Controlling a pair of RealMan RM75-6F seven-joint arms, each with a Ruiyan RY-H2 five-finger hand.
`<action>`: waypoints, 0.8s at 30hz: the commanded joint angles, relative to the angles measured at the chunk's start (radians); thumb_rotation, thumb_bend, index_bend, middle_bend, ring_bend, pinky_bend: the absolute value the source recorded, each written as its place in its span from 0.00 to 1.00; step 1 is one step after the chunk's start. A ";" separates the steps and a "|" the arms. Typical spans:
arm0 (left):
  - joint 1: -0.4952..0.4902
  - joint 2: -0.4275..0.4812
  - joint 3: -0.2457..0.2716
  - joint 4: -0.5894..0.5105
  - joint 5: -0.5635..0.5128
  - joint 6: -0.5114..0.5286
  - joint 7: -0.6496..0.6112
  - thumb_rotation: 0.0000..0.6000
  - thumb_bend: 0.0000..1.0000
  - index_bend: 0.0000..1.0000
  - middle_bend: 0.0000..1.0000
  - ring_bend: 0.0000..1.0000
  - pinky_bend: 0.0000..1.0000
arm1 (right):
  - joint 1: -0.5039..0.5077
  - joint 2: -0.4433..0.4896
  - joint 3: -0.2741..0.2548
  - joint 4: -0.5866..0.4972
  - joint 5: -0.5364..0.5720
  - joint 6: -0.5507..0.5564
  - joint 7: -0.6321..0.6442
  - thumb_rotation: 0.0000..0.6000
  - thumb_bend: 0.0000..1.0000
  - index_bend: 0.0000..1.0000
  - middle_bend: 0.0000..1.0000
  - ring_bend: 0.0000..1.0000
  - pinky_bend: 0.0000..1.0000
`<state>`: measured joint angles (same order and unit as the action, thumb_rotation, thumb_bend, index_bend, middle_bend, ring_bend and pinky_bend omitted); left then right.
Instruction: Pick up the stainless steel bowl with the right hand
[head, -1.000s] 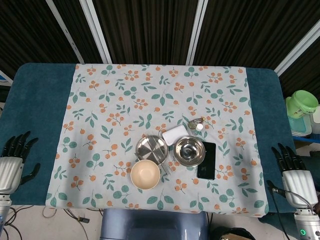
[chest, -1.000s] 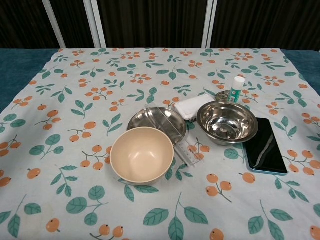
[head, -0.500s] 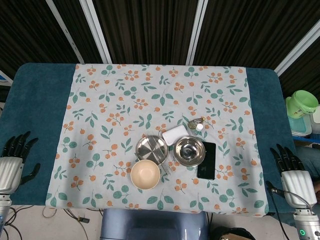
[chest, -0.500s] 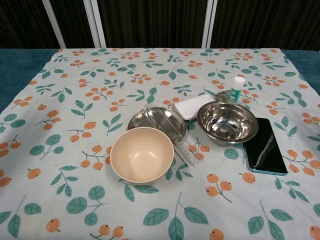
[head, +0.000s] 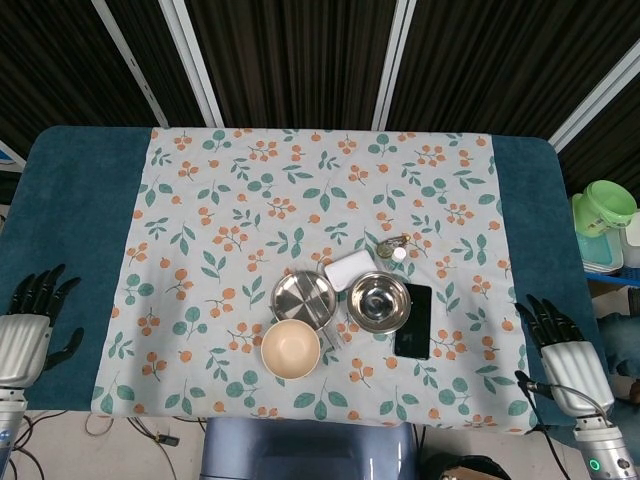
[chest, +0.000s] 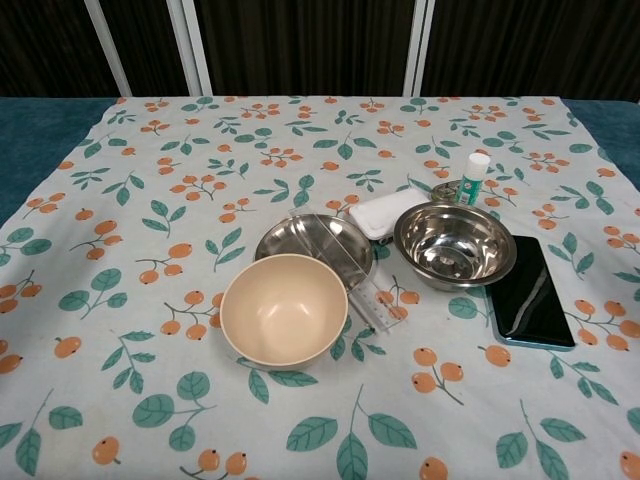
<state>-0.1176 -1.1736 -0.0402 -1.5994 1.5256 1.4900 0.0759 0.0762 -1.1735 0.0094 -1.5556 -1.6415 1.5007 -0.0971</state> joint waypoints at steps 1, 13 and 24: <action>0.000 0.001 -0.002 -0.001 -0.002 0.000 -0.001 1.00 0.35 0.12 0.00 0.00 0.00 | 0.045 0.015 -0.009 -0.041 -0.016 -0.071 0.001 1.00 0.19 0.12 0.02 0.03 0.20; 0.001 0.008 -0.003 -0.006 -0.011 -0.003 -0.010 1.00 0.35 0.12 0.00 0.00 0.00 | 0.174 -0.088 0.027 -0.078 0.065 -0.280 -0.090 1.00 0.27 0.20 0.03 0.03 0.20; 0.001 0.010 -0.004 -0.012 -0.018 -0.009 -0.011 1.00 0.35 0.12 0.00 0.00 0.00 | 0.222 -0.255 0.039 -0.006 0.095 -0.316 -0.204 1.00 0.32 0.29 0.02 0.03 0.20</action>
<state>-0.1168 -1.1633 -0.0440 -1.6107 1.5074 1.4813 0.0647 0.2848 -1.3933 0.0431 -1.5863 -1.5550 1.1937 -0.2746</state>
